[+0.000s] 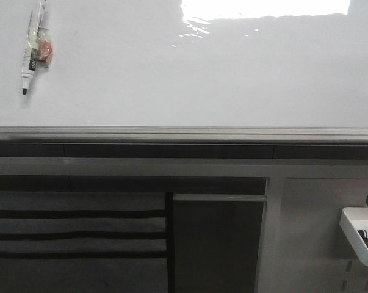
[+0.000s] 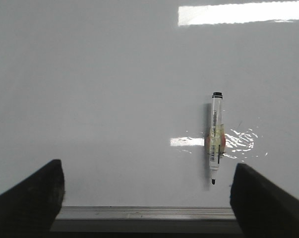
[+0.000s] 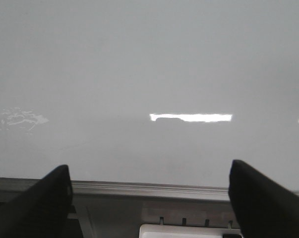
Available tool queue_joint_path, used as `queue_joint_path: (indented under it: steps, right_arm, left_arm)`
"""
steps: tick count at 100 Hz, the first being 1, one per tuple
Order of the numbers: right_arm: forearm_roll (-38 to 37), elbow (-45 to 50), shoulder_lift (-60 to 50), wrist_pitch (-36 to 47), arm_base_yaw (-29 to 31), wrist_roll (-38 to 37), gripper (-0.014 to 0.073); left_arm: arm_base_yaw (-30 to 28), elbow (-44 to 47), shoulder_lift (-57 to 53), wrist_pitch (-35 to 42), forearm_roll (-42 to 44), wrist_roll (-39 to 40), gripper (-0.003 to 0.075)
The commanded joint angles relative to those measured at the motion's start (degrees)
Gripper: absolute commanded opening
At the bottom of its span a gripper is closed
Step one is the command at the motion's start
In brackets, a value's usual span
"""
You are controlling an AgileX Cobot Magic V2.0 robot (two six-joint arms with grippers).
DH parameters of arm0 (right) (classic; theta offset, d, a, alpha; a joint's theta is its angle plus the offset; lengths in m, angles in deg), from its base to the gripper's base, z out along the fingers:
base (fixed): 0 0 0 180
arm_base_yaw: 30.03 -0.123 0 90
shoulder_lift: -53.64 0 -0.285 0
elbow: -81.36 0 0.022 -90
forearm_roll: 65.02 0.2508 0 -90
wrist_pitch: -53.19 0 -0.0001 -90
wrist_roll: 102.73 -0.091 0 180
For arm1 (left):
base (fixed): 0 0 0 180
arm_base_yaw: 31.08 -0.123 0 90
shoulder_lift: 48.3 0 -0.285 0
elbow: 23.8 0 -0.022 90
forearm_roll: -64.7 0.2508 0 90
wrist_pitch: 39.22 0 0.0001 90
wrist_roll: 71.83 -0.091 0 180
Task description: Write number 3 on whiteboard
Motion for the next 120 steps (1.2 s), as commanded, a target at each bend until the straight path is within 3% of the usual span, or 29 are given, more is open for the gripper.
queue_joint_path:
  steps: [1,45,61,72,91,120]
  right_arm:
    - [-0.93,-2.03,0.96,3.93,0.38,0.50,0.0594]
    - [-0.83,-2.03,0.96,3.93,0.38,0.50,0.0593]
    - [0.11,-6.29,4.58,-3.23,0.38,0.50,0.0593]
    - [2.95,-10.79,9.54,-10.25,0.13,1.30,0.0593]
    - [16.09,-16.04,16.84,-15.54,0.16,13.35,0.0593]
    - [17.36,-16.18,19.61,-14.31,0.16,14.21,0.0593]
  left_arm:
    - [-0.09,-1.37,1.12,4.90,-0.37,0.05,0.0640]
    - [-0.09,-1.37,1.26,5.40,-1.90,0.05,0.0640]
    - [1.11,-3.40,4.95,1.84,-3.77,-3.71,0.0640]
    - [3.98,-5.41,10.69,0.21,-5.11,-6.58,0.0640]
    - [8.85,-8.12,23.17,1.47,-6.29,-6.58,0.0640]
    - [14.80,-12.36,43.95,11.02,-6.72,-6.58,0.0640]
